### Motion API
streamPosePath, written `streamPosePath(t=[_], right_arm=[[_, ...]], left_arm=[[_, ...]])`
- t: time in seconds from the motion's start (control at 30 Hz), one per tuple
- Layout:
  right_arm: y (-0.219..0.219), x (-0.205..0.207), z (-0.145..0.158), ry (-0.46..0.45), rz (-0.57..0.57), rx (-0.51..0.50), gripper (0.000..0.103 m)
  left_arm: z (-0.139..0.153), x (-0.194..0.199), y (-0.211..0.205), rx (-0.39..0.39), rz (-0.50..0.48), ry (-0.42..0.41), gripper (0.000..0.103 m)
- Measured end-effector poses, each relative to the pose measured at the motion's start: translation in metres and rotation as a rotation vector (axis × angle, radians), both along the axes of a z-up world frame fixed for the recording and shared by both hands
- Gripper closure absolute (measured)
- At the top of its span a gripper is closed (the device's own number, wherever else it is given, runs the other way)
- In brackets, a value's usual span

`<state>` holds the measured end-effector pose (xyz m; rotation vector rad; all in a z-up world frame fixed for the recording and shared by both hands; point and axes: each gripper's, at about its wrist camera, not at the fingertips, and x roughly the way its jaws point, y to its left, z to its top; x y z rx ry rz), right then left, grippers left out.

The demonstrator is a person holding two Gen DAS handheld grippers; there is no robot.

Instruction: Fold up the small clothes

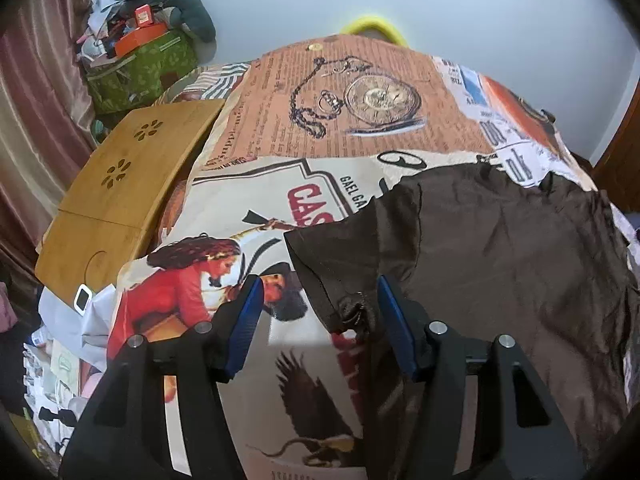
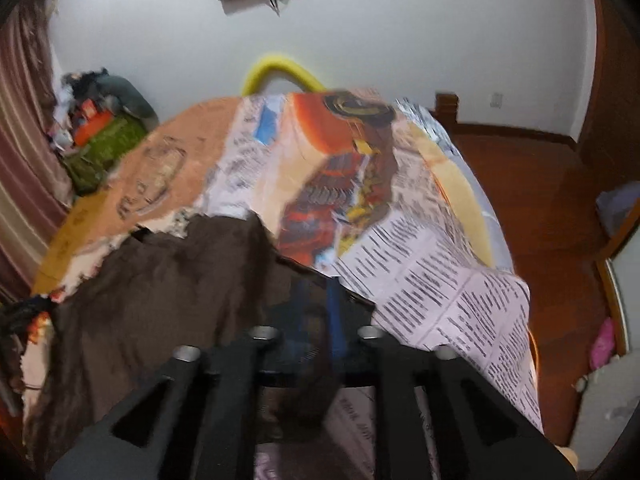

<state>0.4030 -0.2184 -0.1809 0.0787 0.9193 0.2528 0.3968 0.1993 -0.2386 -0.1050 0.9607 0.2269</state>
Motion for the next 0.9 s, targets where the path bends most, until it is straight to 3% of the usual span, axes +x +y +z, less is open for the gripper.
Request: streamPosePath(t=[0.03, 0.07, 0.23, 0.27, 0.3, 0.37, 0.5, 0.67, 0.9], right_arm=[[-0.002, 0.001, -0.006, -0.001, -0.008, -0.013, 0.049], [-0.003, 0.002, -0.011, -0.001, -0.014, -0.030, 0.048], [0.003, 0.013, -0.034, 0.023, 0.022, -0.079, 0.049], [0.006, 0.014, -0.035, 0.019, 0.027, -0.101, 0.054], [0.011, 0.016, -0.038, 0.018, 0.040, -0.113, 0.068], [0.014, 0.016, -0.041, 0.027, 0.054, -0.100, 0.084], [0.014, 0.015, -0.039, 0.049, 0.075, -0.031, 0.093], [0.019, 0.000, -0.014, 0.030, 0.106, 0.045, 0.095], [0.056, -0.017, 0.046, -0.067, 0.209, 0.128, 0.095]], left_arm=[[0.001, 0.000, -0.001, 0.000, -0.002, -0.003, 0.042], [0.001, -0.001, -0.003, 0.001, -0.007, -0.004, 0.042], [-0.007, 0.007, -0.015, 0.014, -0.028, 0.016, 0.039], [-0.009, 0.009, -0.016, 0.012, -0.028, 0.022, 0.039], [-0.013, 0.010, -0.017, 0.006, -0.027, 0.029, 0.039], [-0.018, 0.013, -0.017, -0.001, -0.020, 0.043, 0.039], [-0.023, 0.013, -0.018, -0.008, -0.022, 0.057, 0.039], [-0.018, 0.008, -0.016, 0.020, -0.021, 0.039, 0.037], [-0.011, -0.004, -0.009, -0.017, -0.005, 0.019, 0.037]])
